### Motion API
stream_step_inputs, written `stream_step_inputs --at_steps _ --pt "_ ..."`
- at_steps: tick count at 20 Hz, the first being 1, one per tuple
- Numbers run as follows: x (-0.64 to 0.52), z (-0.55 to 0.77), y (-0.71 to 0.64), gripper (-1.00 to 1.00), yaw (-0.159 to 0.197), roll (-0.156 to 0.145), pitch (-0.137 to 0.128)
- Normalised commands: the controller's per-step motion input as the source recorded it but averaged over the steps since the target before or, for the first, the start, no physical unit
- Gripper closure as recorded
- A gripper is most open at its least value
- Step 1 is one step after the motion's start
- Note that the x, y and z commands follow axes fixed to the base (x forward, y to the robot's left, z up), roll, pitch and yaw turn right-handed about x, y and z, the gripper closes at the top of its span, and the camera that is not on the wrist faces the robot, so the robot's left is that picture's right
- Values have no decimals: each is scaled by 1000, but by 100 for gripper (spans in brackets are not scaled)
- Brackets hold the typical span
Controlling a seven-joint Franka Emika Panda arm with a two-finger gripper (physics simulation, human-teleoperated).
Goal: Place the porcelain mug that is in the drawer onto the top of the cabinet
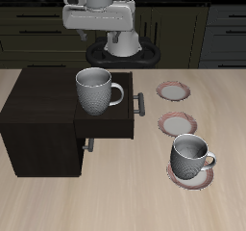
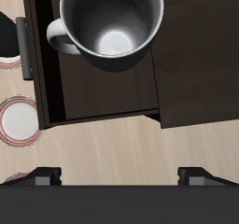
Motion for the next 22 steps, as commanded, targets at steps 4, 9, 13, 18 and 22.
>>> stream_step_inputs --at_steps 4,9,13,18,22 --pt "234 190 -217 -100 -3 -30 -16" --pt "248 136 -193 -100 33 -3 -6" --pt "225 34 -161 -100 63 21 12" --pt "187 61 -236 -100 5 19 -4" --pt "152 84 -176 -100 24 18 -25"
